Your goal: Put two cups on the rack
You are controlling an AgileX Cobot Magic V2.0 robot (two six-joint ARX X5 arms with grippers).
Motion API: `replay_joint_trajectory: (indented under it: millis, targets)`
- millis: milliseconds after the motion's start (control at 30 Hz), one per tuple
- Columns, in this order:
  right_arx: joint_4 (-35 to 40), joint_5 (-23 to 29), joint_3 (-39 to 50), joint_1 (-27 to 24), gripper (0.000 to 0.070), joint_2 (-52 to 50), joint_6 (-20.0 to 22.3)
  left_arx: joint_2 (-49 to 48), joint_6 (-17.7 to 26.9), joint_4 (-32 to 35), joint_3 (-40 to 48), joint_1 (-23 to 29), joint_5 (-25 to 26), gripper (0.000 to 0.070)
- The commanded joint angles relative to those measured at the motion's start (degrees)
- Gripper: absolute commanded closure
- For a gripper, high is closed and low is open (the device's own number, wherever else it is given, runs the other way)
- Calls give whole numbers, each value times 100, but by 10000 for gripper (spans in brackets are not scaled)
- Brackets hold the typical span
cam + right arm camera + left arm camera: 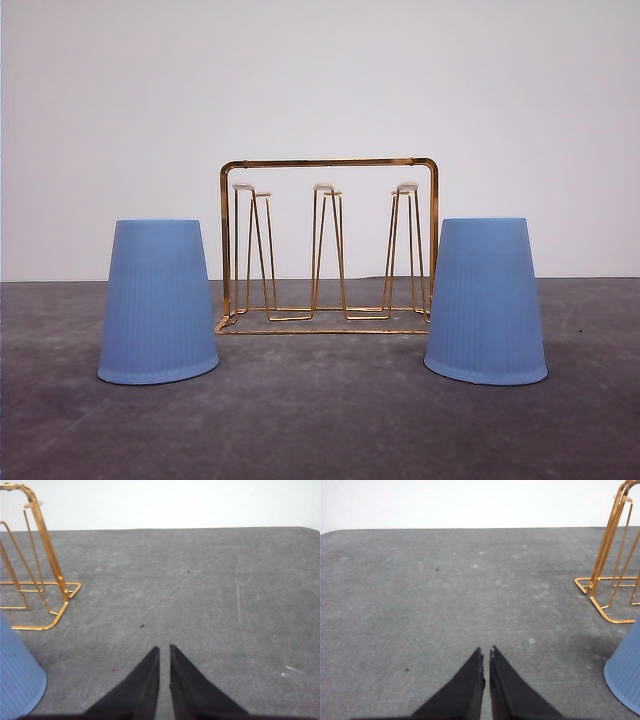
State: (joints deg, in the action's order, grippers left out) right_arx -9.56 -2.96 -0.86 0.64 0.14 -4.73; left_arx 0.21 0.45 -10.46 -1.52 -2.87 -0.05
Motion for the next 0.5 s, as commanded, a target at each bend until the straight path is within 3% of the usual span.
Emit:
replay_joint_trajectory:
  millis: [0, 67, 133, 300, 400, 467]
  targets:
    - [79, -2, 17, -2, 664, 7, -61, -2, -57, -11, 79, 2, 2, 700]
    - [107, -21, 17, -2, 664, 7, -91, -2, -378, -9, 79, 0, 4, 700]
    - [121, -73, 15, -2, 664, 7, -217, -2, -981, 1, 79, 0, 4, 700]
    - [700, -349, 4, -2, 665, 7, -1170, -2, -2337, 414, 61, 2, 37, 700]
    - [1038, -501, -196, -2, 698, 7, -1760, -2, -2838, 697, -101, 2, 92, 700]
    - [845, -518, -511, -2, 698, 9, -1854, 0, -2922, 625, -354, 0, 92, 697]
